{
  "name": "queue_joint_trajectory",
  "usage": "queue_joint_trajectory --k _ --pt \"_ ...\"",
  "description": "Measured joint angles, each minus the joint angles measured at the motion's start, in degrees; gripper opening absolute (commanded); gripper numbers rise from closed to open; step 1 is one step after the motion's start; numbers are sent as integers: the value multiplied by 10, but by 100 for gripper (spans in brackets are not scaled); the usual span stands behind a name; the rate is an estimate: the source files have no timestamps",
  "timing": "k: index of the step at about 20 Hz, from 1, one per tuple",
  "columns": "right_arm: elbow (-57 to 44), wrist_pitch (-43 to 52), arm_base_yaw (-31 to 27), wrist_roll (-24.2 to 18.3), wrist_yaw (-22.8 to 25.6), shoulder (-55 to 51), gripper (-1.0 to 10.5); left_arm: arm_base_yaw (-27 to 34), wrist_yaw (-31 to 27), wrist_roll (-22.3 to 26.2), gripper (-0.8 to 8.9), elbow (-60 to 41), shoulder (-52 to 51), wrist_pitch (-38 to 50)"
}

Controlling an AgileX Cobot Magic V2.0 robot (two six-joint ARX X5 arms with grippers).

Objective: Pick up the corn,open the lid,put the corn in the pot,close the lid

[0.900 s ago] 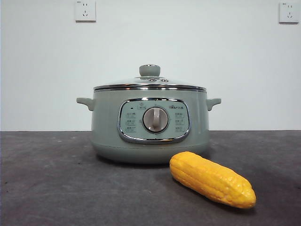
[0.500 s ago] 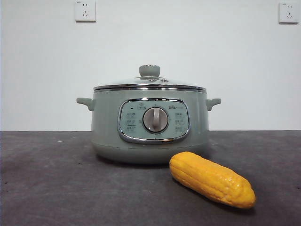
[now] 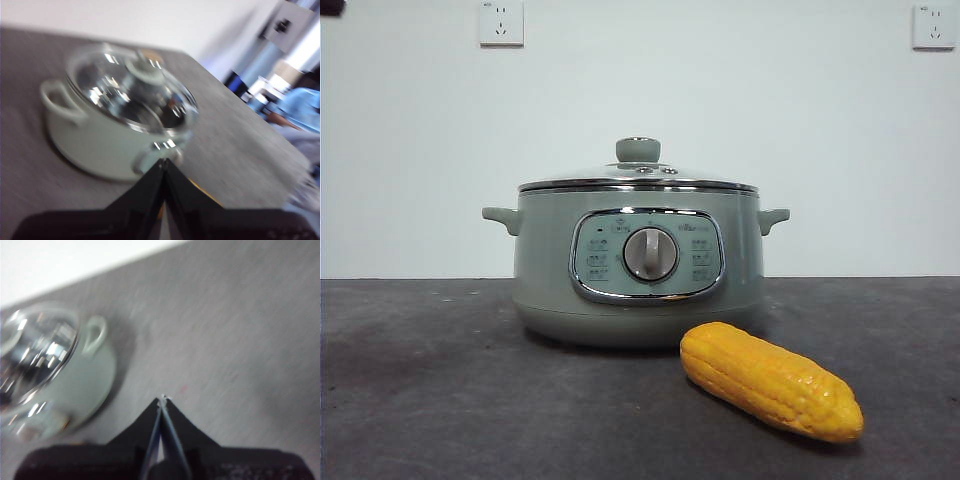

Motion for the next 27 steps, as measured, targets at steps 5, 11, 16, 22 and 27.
queue_joint_trajectory --k 5,11,16,22,27 --pt "33 -52 0 -23 -95 58 2 0 60 -16 -5 0 40 -30" --pt "79 -94 27 -59 -161 167 172 -17 63 -18 -5 0 46 -58" --pt "82 -104 150 -61 -125 253 413 -49 63 -18 -5 0 46 -58" --pt "83 -94 304 -37 -29 351 576 -81 61 -18 -5 0 46 -58" --pt "83 -45 382 -20 8 418 570 -97 35 -18 -5 0 46 -58"
